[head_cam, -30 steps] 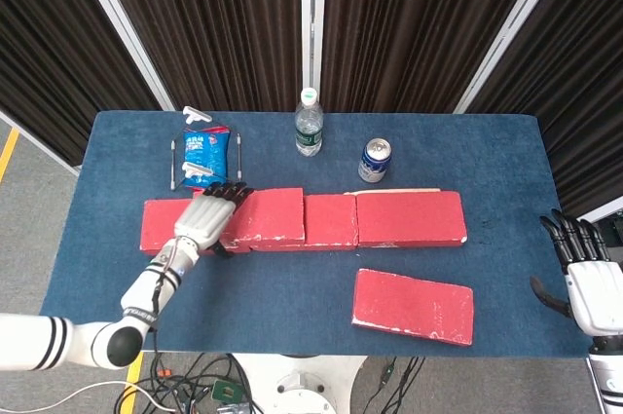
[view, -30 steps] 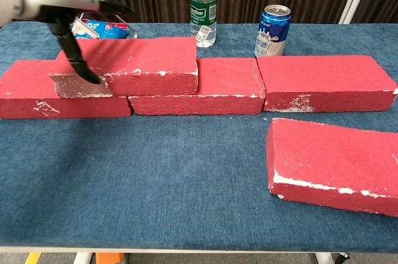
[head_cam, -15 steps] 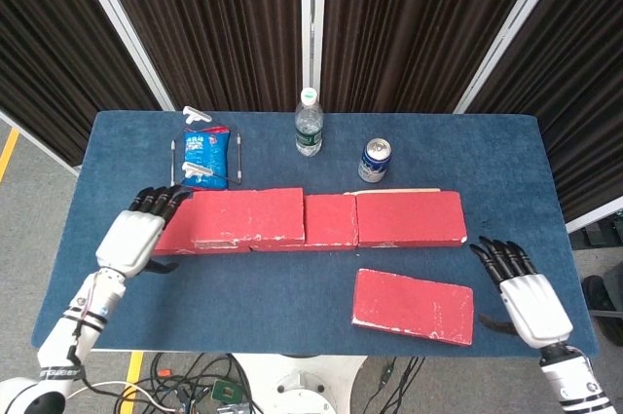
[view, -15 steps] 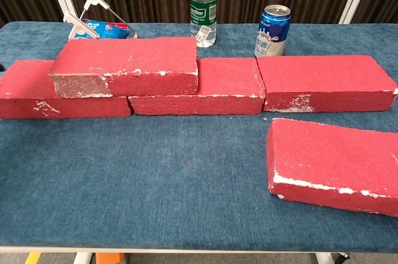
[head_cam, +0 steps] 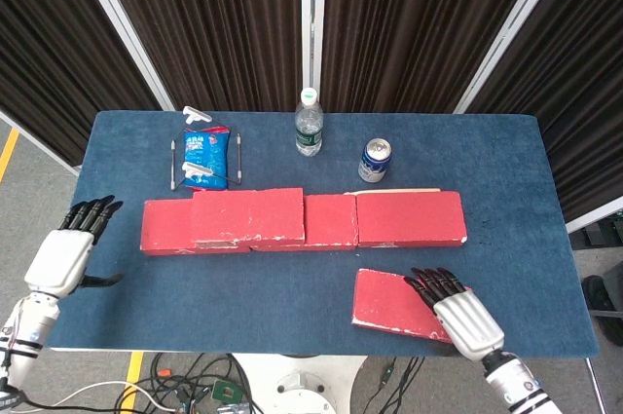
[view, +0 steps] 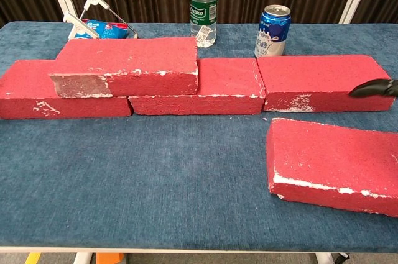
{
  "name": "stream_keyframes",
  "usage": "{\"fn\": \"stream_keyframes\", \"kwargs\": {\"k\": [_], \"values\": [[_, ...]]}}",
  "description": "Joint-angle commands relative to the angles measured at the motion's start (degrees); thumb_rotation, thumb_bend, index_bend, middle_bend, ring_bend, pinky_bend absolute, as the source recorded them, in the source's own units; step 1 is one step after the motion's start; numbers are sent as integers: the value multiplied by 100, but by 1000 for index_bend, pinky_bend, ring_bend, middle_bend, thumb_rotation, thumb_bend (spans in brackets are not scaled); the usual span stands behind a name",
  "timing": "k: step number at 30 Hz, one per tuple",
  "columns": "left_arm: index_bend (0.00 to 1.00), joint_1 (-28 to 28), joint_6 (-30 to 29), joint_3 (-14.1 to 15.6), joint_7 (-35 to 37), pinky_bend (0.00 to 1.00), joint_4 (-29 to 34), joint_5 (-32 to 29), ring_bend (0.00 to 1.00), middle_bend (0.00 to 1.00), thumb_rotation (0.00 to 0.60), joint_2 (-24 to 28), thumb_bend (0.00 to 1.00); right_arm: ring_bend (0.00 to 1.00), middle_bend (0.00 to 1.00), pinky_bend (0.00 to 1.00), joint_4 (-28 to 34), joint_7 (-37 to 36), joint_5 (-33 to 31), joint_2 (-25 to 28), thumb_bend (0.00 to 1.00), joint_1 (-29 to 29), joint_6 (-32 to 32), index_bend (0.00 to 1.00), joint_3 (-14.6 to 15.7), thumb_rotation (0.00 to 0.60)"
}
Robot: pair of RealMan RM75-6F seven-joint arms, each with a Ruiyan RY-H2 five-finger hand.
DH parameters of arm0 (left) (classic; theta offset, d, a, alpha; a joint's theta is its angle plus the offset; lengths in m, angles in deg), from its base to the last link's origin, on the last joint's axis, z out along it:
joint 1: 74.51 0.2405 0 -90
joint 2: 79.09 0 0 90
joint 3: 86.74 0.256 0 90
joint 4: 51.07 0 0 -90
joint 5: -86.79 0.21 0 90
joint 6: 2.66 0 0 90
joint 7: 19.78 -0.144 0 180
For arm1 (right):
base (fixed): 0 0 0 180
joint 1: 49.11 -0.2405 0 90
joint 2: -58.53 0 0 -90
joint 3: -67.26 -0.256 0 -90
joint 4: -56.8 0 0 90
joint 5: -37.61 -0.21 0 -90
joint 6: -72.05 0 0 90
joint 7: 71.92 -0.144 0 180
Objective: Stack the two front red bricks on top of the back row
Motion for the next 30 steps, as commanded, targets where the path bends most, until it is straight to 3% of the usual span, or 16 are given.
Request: {"fn": "stream_keyframes", "kwargs": {"k": [1,18,30], "values": [[9,170,-37,-104,197,0,-234,112,0,0,600,-29,0,0,0,0,-57,274,-418,-425,0,-62,177,0,-39,600],[9,559,237,-377,752,0,-632,447,0,0,600,-8,0,0,0,0,-597,863,-1182,-1422,0,29,-264,0,-208,600],[9,638,534,-507,961,0,-666,600,0,0,600,99,0,0,0,0,-592,1056,-2014,-1444,0,-133,-118,0,-302,600]]}}
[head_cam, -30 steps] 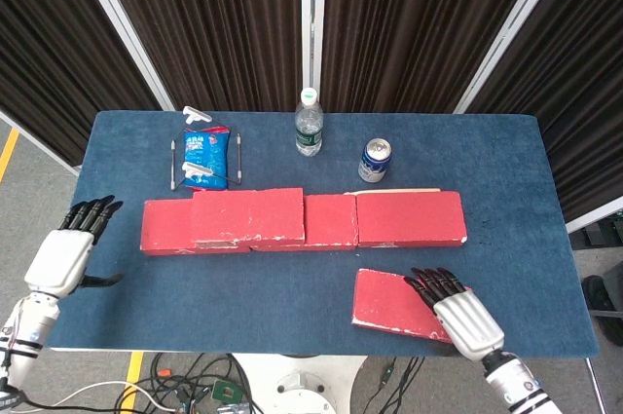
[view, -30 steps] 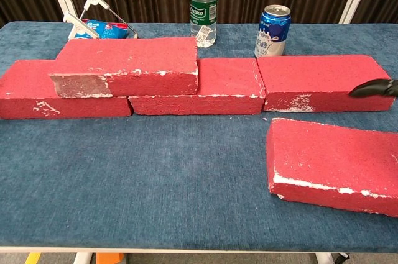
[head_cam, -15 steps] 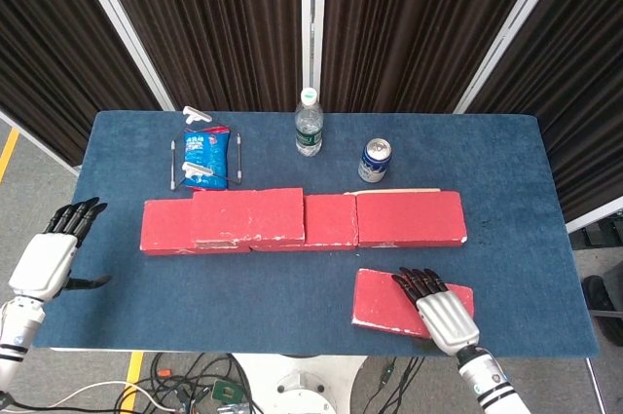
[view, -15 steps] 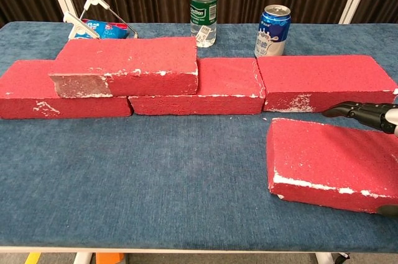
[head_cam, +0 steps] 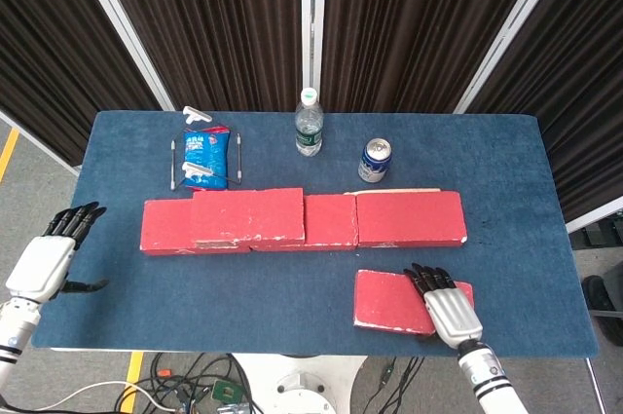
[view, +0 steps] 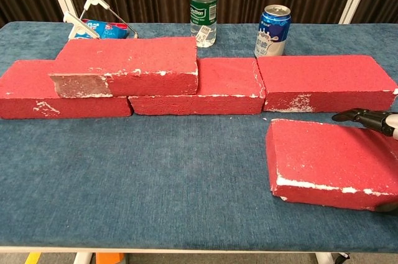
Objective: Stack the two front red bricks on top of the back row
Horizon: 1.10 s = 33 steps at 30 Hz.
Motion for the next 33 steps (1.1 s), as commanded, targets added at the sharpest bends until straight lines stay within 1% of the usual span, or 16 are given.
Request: {"fn": "stream_keyframes", "kwargs": {"k": [1,5,12,15,19,22,25,28,31,33], "values": [[9,16,45,-42,78,0,16,18,0,0,600,26,0,0,0,0,11,-35,-126,24,0,-67,67,0,-25,600],[9,20,134,-89,159,0,51,45,0,0,600,85,0,0,0,0,-26,-128,-169,29,0,-131,102,0,-40,600],[9,0,339,-170,236,0,158,36,0,0,600,242,0,0,0,0,-7,-19,-397,109,0,-302,246,0,-23,600],[9,5,396,-195,109,0,143,15,0,0,600,227,0,0,0,0,6,36,-501,125,0,-365,284,0,-9,600],[9,17,477,-220,226,0,190,14,0,0,600,252,0,0,0,0,24,18,-521,132,0,-401,263,0,15,600],[9,40,481,-246,256,0,180,25,0,0,600,257,0,1,36,0,20,-18,-479,136,0,-407,210,0,32,600],[9,48,522,-260,232,0,176,31,0,0,600,260,0,36,89,24,8,-27,-463,133,0,-423,186,0,56,600],[9,48,588,-265,244,0,186,37,0,0,600,268,0,107,143,65,-12,-34,-430,107,2,-435,148,0,71,600],[9,51,634,-277,269,0,193,39,0,0,600,278,0,174,187,70,-35,-53,-396,65,26,-429,73,0,71,600],[9,51,661,-290,308,0,199,45,0,0,600,291,0,195,209,71,-48,-66,-347,48,49,-421,9,0,72,600]]}}
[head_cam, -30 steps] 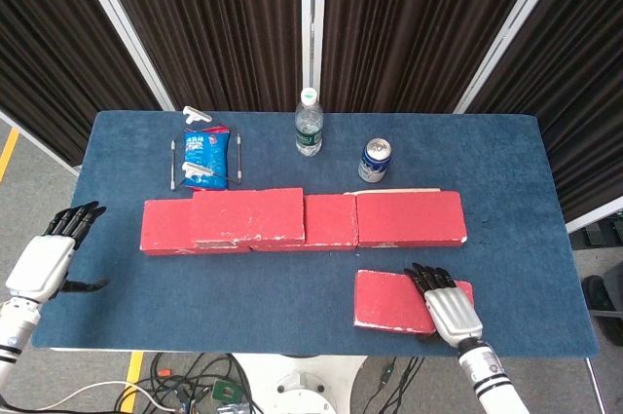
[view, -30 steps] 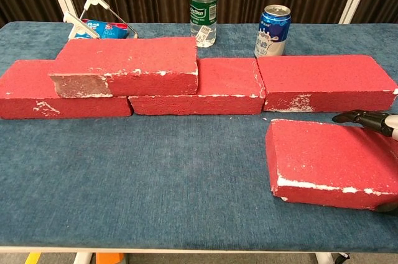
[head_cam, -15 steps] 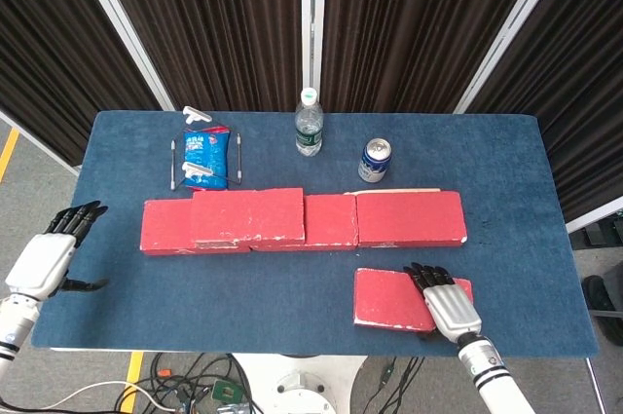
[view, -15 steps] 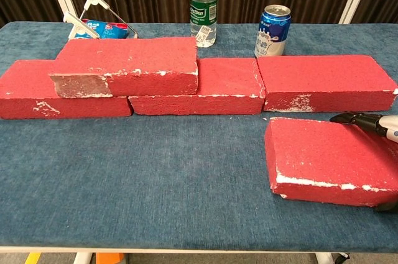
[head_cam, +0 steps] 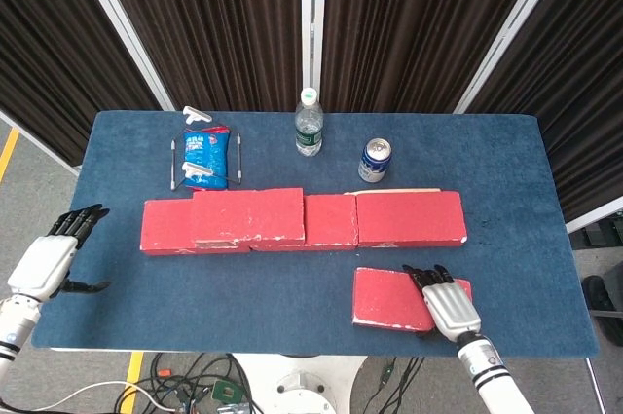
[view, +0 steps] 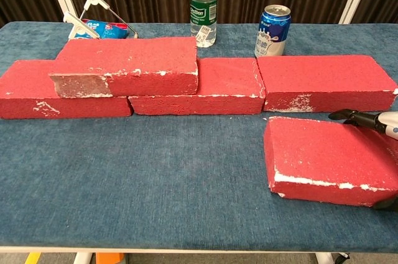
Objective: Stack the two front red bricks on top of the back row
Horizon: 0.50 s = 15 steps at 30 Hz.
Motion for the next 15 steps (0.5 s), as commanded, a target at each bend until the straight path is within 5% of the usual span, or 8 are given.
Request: {"fn": "stream_keyframes", "kwargs": {"k": [1,10,15], "values": [[9,1,30,-16,48,0,11,9,0,0,600,17,0,201,216,71,-13,-26,70,-20,58,13,-82,0,-1,600],[9,17,98,-56,120,0,30,33,0,0,600,38,0,227,248,72,368,-117,691,376,84,3,-390,17,-29,600],[9,22,149,-77,168,0,63,14,0,0,600,53,0,247,262,34,692,-129,708,952,91,-365,-213,24,-455,600]]}}
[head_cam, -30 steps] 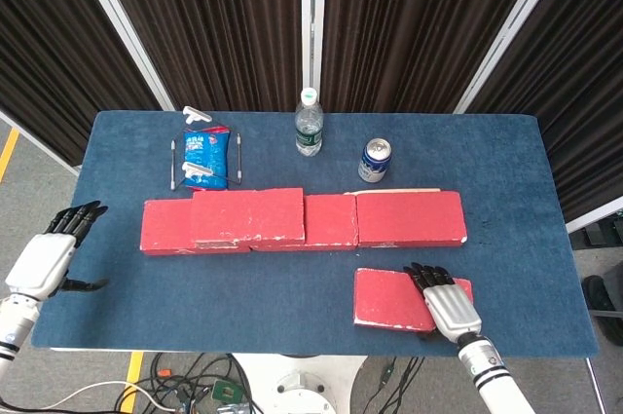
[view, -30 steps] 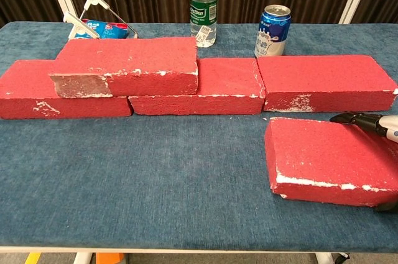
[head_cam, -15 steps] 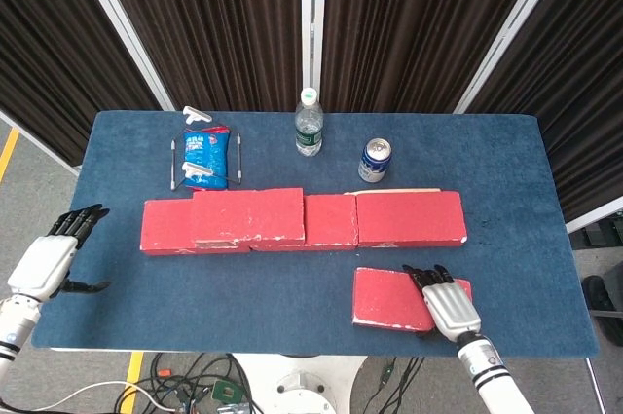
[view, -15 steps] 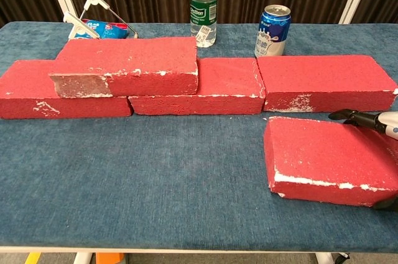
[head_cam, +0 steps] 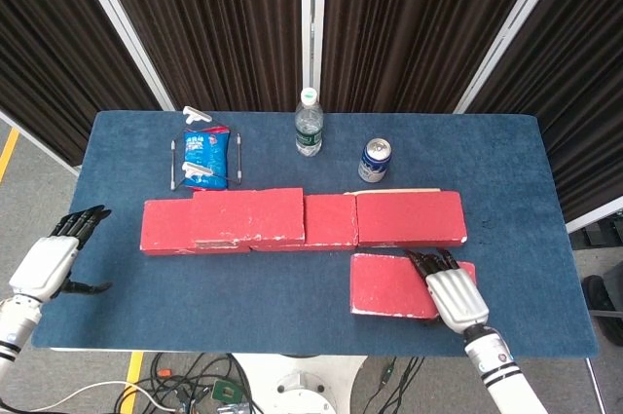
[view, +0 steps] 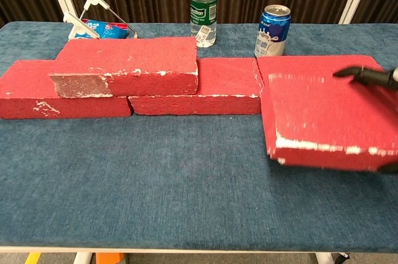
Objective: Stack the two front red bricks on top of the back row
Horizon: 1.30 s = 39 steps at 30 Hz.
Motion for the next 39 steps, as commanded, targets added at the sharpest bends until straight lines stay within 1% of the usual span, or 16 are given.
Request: {"fn": "stream_keyframes", "kwargs": {"k": [1,2,5,9,12,15,19,27,31,39], "values": [[9,0,23,-19,23,0,10,-22,0,0,600,4,0,248,263,23,176,-72,-76,423,92,-364,242,25,-391,600],[10,10,16,-25,25,0,13,-27,0,0,600,-4,0,249,263,5,141,-177,-209,539,93,-516,414,26,-541,600],[9,42,-33,-50,25,0,3,-39,0,0,600,-43,0,249,258,0,-122,-459,-509,750,93,-919,906,26,-874,600],[9,62,-39,-77,-13,0,22,-82,0,0,600,-81,0,249,255,0,-600,-688,-721,730,92,-1361,1314,30,-1194,600],[10,59,-15,-96,-66,0,48,-117,0,0,600,-99,0,249,261,0,-965,-893,-930,641,92,-1707,1720,39,-1357,600],[9,62,-10,-112,-90,0,62,-127,0,0,600,-110,0,249,262,0,-1334,-1035,-1170,530,92,-2045,2143,39,-1451,600],[10,88,-8,-116,-18,0,16,-129,0,0,600,-141,0,249,263,0,-1817,-1144,-1361,335,92,-2398,2555,40,-1458,600],[10,114,5,-122,78,0,-139,-94,0,0,600,-181,0,249,266,0,-2406,-1242,-1675,-123,94,-2781,2835,42,-1318,600],[10,151,-83,-121,-50,0,-203,-41,0,0,600,-242,0,249,267,0,-2489,-1256,-1853,-274,94,-2908,2866,42,-1265,600],[10,223,-217,-105,-158,0,-234,66,0,0,600,-269,0,249,267,0,-2475,-1211,-2141,-400,99,-3113,2875,42,-1134,600]]}}
